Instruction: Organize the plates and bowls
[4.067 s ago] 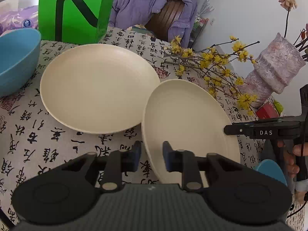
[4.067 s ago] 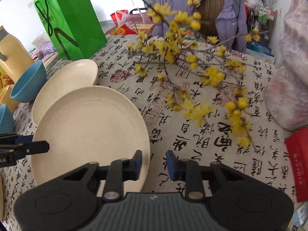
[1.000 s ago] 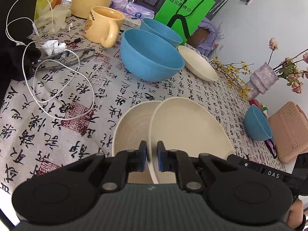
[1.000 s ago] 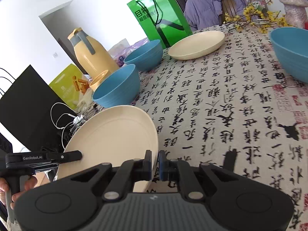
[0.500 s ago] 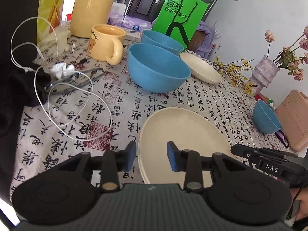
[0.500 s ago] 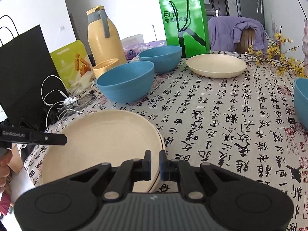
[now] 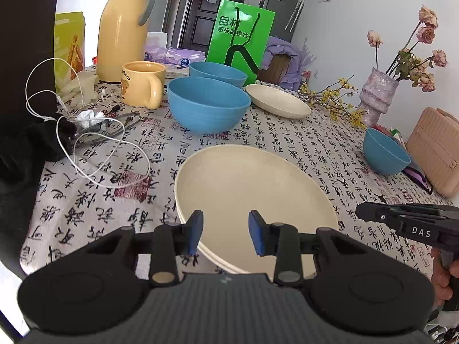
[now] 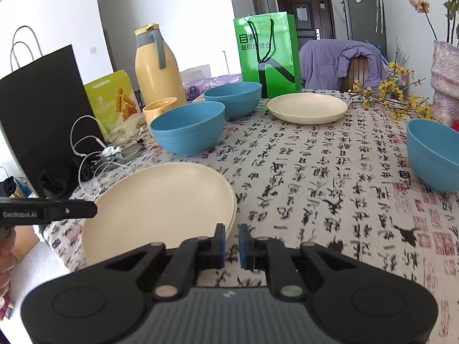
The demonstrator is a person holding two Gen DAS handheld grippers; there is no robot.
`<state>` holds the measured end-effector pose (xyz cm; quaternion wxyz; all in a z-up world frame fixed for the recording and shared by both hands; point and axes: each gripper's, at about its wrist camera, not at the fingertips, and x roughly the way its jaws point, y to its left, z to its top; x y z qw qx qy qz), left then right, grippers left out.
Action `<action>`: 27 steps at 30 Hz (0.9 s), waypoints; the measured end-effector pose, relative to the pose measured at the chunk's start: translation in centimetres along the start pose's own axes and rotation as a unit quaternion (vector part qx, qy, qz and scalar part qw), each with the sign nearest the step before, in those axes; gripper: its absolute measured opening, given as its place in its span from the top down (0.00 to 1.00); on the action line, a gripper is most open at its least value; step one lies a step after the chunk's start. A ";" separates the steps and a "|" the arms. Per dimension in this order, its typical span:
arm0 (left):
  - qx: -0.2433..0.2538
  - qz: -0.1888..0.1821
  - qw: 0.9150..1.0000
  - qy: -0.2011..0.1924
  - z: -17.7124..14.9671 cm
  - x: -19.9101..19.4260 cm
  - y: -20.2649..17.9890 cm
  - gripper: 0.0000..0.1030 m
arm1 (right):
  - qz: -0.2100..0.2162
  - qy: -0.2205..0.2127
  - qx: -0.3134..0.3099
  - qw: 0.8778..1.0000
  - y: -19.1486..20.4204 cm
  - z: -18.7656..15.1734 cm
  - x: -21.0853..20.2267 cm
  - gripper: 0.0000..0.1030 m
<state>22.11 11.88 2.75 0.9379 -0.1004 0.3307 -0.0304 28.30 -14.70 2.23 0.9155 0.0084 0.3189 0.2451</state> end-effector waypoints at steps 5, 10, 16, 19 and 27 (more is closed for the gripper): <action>0.021 -0.031 0.999 0.000 -3.0 -2.3 -2.8 0.64 | -0.008 -0.025 -0.013 1.000 0.0 -3.0 -3.6 0.78; 0.049 -0.044 0.998 -0.009 -5.5 -4.0 -5.5 0.53 | -0.027 -0.040 -0.023 0.999 -0.7 -5.8 -7.1 0.61; 0.049 -0.035 0.997 -0.039 -7.6 -5.5 -7.7 0.32 | -0.056 -0.057 -0.027 0.996 -1.6 -8.7 -11.0 0.50; 0.058 -0.031 0.997 -0.050 -8.4 -6.2 -8.7 0.16 | -0.066 -0.062 -0.023 0.996 -2.2 -9.9 -12.4 0.46; 0.079 -0.021 0.995 -0.064 -9.1 -6.8 -10.5 0.04 | -0.082 -0.069 -0.008 0.994 -3.6 -11.9 -14.3 0.35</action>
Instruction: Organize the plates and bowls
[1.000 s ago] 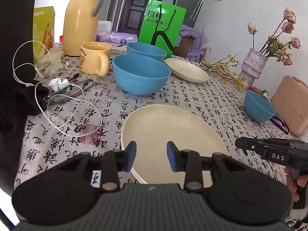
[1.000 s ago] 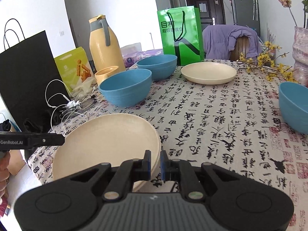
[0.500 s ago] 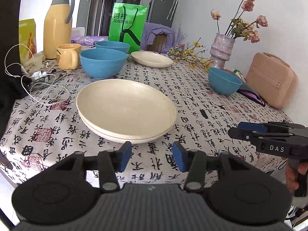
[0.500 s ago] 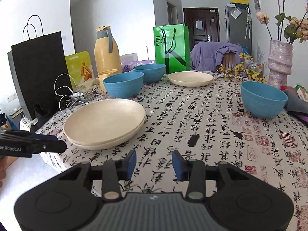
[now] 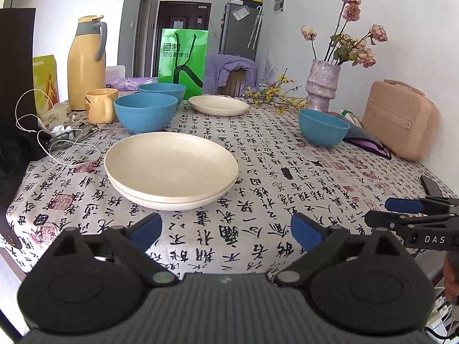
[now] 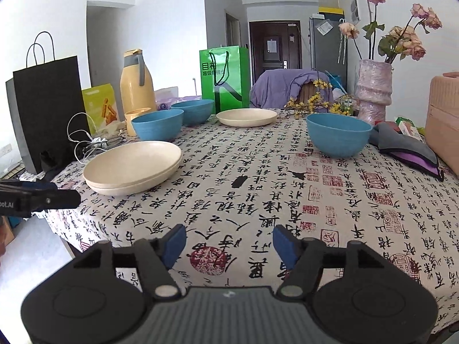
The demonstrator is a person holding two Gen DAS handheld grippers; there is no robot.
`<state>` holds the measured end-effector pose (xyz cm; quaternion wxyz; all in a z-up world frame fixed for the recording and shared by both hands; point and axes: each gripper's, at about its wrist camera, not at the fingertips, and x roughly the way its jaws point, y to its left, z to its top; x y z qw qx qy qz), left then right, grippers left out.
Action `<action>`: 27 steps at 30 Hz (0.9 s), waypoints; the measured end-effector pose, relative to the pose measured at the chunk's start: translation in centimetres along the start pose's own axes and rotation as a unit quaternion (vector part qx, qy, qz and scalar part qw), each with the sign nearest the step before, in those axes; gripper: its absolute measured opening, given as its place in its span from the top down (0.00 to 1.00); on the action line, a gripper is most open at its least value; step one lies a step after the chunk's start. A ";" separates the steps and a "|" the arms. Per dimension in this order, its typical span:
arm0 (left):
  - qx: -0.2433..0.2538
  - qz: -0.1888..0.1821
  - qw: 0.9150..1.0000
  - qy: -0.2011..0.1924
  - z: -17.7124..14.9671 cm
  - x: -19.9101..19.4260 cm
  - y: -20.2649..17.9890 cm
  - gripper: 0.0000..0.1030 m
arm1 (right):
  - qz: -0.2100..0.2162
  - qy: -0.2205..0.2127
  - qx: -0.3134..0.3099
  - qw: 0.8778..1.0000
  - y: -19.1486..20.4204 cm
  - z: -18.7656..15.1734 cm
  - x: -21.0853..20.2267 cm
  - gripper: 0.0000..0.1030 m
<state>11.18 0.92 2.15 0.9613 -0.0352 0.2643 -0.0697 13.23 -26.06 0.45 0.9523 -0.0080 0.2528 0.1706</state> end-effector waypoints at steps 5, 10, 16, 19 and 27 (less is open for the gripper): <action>0.006 0.001 1.000 -0.007 0.7 0.6 -0.2 0.00 | -0.010 -0.008 0.008 1.000 -1.0 0.0 -0.2 0.24; 0.009 0.009 1.000 -0.001 2.3 2.5 -0.1 0.00 | -0.018 -0.011 0.015 1.000 -2.2 0.8 0.9 0.16; 0.011 0.041 0.999 0.002 4.8 5.3 0.6 0.00 | -0.022 -0.006 0.007 1.000 -3.8 3.0 3.7 0.16; 0.018 0.053 0.998 -0.003 6.3 6.7 1.3 0.00 | -0.029 -0.011 0.003 1.000 -4.8 4.5 5.3 0.16; 0.004 0.051 0.999 0.011 13.4 12.6 3.0 0.00 | -0.001 -0.015 0.030 0.999 -8.3 10.7 10.6 0.16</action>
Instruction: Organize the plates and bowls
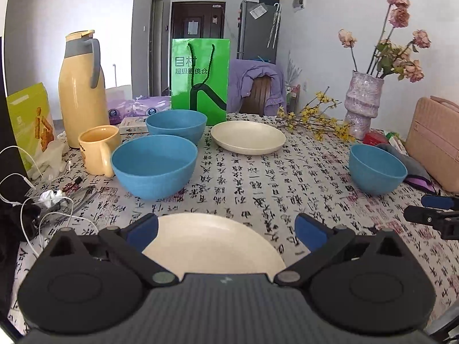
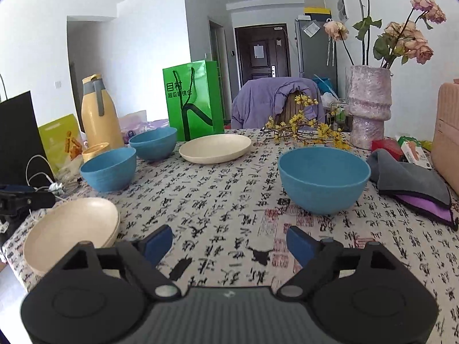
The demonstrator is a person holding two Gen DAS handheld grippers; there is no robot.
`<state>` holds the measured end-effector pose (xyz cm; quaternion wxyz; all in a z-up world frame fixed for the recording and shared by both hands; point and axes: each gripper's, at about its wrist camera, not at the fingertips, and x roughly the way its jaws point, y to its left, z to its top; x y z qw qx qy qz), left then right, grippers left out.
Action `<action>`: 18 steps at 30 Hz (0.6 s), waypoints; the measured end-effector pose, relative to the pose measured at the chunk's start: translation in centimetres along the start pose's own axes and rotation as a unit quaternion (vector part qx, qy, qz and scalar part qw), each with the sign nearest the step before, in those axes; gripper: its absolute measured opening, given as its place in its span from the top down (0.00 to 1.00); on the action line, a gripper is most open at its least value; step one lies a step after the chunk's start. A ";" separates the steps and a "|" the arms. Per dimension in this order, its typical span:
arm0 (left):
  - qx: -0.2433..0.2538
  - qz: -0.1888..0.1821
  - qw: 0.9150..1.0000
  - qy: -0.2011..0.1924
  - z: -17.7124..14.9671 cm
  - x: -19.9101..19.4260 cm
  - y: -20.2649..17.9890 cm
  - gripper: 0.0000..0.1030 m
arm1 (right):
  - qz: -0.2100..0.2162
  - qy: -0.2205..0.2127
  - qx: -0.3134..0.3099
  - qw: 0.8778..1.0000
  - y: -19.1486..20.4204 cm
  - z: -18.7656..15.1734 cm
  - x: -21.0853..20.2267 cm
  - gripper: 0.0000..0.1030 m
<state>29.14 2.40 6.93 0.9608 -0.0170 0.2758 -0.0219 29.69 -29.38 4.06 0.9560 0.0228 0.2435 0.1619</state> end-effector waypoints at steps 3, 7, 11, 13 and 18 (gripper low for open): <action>-0.022 -0.005 1.000 0.011 3.4 2.9 0.1 0.00 | 0.021 0.005 0.010 1.000 -0.9 3.3 2.4 0.16; -0.059 -0.026 0.998 0.024 8.5 7.4 -0.3 0.00 | 0.080 0.018 0.022 0.996 -2.4 8.7 6.5 0.16; -0.105 -0.042 0.992 0.059 13.2 13.3 -0.8 0.00 | 0.104 0.047 0.078 0.990 -4.4 15.0 12.8 0.17; -0.116 -0.028 0.990 0.081 15.2 16.8 -1.0 0.00 | 0.100 0.065 0.104 0.987 -5.0 17.9 16.6 0.17; -0.141 0.007 0.982 0.127 17.9 24.8 -1.0 0.00 | 0.070 0.138 0.163 0.974 -6.4 22.0 26.9 0.20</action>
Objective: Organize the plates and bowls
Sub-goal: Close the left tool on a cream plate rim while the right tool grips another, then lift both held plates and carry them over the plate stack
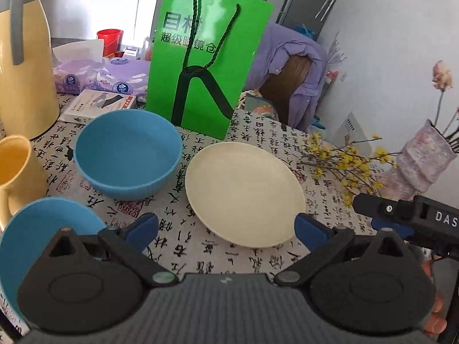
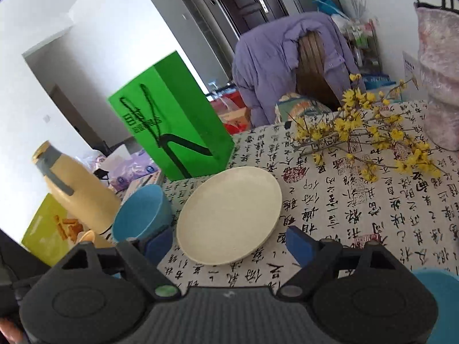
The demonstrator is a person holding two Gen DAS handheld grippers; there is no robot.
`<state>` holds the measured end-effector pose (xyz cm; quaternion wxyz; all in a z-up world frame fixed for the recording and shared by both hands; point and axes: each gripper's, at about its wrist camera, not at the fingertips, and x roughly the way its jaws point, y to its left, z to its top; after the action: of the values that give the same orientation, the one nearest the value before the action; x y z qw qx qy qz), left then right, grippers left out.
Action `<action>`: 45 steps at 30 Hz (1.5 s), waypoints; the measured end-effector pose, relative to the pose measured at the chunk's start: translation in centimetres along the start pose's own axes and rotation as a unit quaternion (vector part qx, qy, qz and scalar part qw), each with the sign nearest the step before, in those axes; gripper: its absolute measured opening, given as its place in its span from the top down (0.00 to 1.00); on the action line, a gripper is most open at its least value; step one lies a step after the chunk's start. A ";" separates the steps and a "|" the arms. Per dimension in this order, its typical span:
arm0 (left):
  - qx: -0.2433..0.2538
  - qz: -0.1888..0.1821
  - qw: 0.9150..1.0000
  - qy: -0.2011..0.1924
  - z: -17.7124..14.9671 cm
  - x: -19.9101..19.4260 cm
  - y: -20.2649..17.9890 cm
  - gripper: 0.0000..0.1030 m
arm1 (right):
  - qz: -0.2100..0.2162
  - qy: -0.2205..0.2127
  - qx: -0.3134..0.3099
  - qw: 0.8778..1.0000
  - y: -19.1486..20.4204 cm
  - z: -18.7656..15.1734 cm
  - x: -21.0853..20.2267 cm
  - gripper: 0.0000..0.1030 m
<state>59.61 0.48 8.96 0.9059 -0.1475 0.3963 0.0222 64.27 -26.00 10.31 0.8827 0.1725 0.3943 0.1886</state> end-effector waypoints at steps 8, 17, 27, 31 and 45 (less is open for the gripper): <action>-0.016 0.069 0.997 0.040 2.2 8.2 -0.2 0.07 | -0.109 0.039 0.030 0.993 -2.4 3.6 11.4 0.24; -0.008 0.089 0.994 0.059 1.9 12.2 -0.6 0.32 | -0.128 0.060 0.050 0.989 -4.2 2.8 16.9 0.49; -0.011 0.114 0.991 0.072 0.9 13.6 0.2 0.80 | -0.130 0.054 -0.002 0.990 -3.0 2.3 17.7 0.85; -0.019 0.113 0.991 0.068 0.9 13.0 0.5 0.87 | -0.120 0.057 0.017 0.991 -3.6 2.2 17.2 0.87; -0.006 0.108 0.992 0.062 -1.9 7.5 -0.3 0.90 | -0.136 0.056 0.004 0.989 -2.5 -1.7 11.2 0.91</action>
<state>63.39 -0.92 2.37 0.8710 -0.1100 0.4652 0.1133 70.41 -22.66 1.05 0.8758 0.1104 0.4639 0.0749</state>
